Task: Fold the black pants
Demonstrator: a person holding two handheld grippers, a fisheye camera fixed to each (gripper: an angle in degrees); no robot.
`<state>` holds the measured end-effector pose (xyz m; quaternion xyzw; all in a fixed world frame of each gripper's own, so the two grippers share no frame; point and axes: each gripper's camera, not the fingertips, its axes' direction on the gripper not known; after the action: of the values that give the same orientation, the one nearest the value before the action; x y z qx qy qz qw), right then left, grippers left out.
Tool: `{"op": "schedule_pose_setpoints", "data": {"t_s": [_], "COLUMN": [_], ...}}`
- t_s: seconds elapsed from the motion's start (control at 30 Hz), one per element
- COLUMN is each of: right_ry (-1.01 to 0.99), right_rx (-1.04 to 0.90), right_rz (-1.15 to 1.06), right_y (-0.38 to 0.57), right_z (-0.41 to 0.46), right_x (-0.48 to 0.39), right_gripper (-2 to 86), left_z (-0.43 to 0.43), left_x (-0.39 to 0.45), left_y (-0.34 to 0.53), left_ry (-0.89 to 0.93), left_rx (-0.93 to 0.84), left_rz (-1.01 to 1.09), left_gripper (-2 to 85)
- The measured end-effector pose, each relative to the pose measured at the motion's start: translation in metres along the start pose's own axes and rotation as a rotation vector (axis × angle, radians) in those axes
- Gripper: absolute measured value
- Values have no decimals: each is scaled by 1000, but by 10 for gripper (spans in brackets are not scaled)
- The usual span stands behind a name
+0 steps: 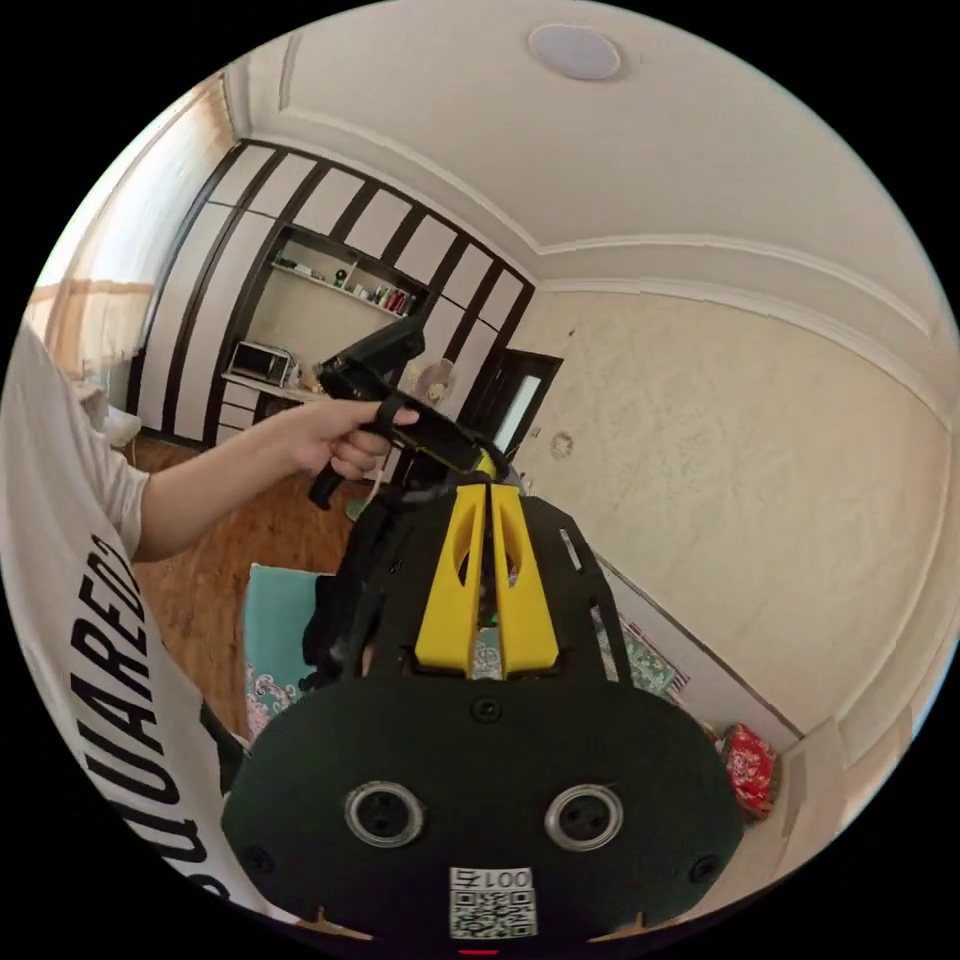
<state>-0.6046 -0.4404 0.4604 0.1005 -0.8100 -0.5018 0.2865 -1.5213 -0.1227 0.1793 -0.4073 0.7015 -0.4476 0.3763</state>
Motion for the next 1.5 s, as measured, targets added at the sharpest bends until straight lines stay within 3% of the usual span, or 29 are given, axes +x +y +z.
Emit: {"op": "schedule_pose_setpoints", "data": {"t_s": [0.13, 0.33, 0.53, 0.93, 1.17, 1.27, 1.43, 1.5], "right_ry": [17, -56, 17, 134, 91, 125, 123, 121], "right_rx": [10, -223, -199, -134, -124, -109, -100, -102], "right_rz": [71, 85, 188, 193, 217, 210, 198, 191], "right_y": [0, 7, 5, -6, 10, 16, 23, 25], "right_z": [2, 58, 77, 69, 48, 42, 41, 43], "right_x": [30, 37, 40, 57, 89, 101, 113, 113], "right_gripper": [3, 3, 4, 3, 3, 3, 3, 3], "left_z": [28, 65, 147, 185, 149, 132, 128, 146], "left_x": [28, 93, 110, 106, 90, 84, 92, 105], "left_y": [41, 85, 96, 83, 80, 77, 86, 90], "left_ry": [-370, -465, -508, -746, -670, -621, -371, -415], "left_rx": [-26, 102, -54, 136, 209, 219, 222, 198], "left_rz": [63, 164, 157, 42, 9, -11, -48, -42], "left_gripper": [114, 151, 151, 135, 109, 139, 187, 190]}}
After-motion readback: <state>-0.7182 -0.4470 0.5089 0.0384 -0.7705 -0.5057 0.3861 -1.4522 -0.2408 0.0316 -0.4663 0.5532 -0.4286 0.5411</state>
